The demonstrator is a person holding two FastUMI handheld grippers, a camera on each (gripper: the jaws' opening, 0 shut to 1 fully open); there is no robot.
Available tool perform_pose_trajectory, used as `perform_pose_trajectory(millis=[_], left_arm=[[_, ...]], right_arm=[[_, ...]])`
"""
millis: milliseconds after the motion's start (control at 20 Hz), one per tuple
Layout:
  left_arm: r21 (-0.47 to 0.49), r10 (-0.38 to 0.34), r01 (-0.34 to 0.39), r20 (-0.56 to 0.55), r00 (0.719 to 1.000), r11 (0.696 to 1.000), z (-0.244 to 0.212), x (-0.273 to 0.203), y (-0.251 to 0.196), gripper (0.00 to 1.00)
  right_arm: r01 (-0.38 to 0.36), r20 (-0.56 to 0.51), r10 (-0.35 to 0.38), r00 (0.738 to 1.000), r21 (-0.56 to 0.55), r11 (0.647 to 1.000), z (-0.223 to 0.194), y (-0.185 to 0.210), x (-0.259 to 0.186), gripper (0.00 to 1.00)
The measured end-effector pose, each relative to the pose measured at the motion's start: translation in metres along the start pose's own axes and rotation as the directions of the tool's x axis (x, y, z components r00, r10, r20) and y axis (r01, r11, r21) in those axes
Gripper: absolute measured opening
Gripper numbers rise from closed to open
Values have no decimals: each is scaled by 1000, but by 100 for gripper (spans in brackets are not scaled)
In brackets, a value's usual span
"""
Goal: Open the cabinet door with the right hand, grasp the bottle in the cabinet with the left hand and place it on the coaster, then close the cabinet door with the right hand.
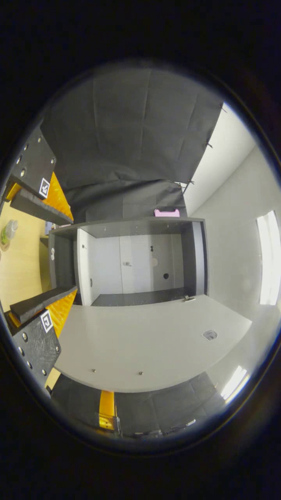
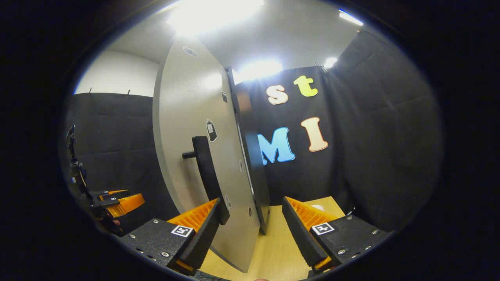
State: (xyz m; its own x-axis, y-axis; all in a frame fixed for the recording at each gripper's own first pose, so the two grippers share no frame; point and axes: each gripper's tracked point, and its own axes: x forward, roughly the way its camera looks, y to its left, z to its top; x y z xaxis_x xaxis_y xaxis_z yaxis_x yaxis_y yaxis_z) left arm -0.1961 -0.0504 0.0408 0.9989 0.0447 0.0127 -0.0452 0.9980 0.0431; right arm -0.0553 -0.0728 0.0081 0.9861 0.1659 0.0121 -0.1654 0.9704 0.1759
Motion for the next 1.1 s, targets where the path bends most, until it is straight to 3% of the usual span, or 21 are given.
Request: perform_pose_trajectory(millis=[100,150,200,300,350,400,500,550,650,1100], left_arm=[[9,1,-1,4,1000,1000,0,3,5,88],[10,3,-3,3,1000,1000,-2,5,9,95],[9,-1,1,7,1000,1000,-2,7,11,95],[4,-11,11,17,1000,1000,1,12,15,80],[3,-9,9,16,1000,1000,-2,14,21,95],[-5,-11,11,10,1000,1000,-4,18,25,88],[-30,-10,10,-3,1000,999,-10,26,33,88],[-38,-6,6,-5,1000,999,-12,31,38,96],[-54,-17,17,-1,1000,998,-13,38,44,88],[-65,3,-4,-11,1000,998,-27,71,91,88]], right_arm=[[6,-1,-6,1000,-6,1000,0,7,1,94],[2,-3,-2,1000,-5,1000,-2,12,1,94],[1,-9,-1,1000,2,1000,-4,16,2,94],[1,-15,0,1000,11,1000,-6,26,3,94],[-7,-15,7,1000,5,1000,-6,33,4,94],[-12,-20,12,1000,-1,1000,-6,39,6,94],[-23,-29,22,999,-9,1000,-10,52,8,94],[-27,-31,26,999,-16,1000,-11,59,10,94],[-10,-41,10,999,-4,1000,-15,66,14,94],[5,-60,-6,998,-33,999,-19,101,45,94]])
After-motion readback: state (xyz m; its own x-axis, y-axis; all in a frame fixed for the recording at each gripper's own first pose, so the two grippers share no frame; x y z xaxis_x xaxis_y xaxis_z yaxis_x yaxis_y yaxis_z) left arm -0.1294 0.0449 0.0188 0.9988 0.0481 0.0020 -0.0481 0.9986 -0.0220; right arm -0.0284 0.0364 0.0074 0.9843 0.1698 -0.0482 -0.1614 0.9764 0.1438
